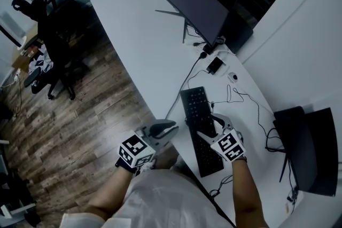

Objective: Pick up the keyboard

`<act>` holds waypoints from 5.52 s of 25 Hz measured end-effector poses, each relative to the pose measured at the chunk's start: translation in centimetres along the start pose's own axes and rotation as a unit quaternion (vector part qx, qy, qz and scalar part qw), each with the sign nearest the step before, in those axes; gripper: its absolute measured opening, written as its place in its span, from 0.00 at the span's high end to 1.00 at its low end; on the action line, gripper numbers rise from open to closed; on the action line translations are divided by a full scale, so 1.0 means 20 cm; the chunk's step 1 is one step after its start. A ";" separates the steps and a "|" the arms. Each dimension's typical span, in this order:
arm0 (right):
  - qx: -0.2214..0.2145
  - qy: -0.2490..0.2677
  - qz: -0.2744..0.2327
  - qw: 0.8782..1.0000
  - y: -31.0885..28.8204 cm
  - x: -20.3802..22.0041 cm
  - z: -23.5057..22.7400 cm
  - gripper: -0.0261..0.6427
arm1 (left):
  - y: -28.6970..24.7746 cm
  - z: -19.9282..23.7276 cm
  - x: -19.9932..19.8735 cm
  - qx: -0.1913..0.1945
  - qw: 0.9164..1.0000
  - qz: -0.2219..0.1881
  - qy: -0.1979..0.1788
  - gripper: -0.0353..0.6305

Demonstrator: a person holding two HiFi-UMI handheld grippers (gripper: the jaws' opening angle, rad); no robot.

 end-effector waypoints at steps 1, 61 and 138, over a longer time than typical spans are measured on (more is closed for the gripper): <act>-0.001 0.001 0.001 1.000 0.00 0.00 0.00 0.49 | 0.00 0.00 0.00 0.002 1.000 0.001 -0.001 0.89; -0.087 0.224 0.201 0.950 -0.47 0.15 -0.16 0.60 | -0.28 0.05 0.24 0.037 0.992 0.113 0.039 0.43; -0.038 0.293 0.192 0.936 -0.24 0.11 -0.15 0.94 | -0.47 0.04 0.40 0.054 0.978 0.142 0.146 0.43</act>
Point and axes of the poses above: the fingertips, and each gripper's own axes: y backward along the fingers, z to its left, x out of its underside, the point moved 6 cm from there along y, backward along the fingers, and after that the axes turned 9 degrees about -y, right-handed, at the moved point
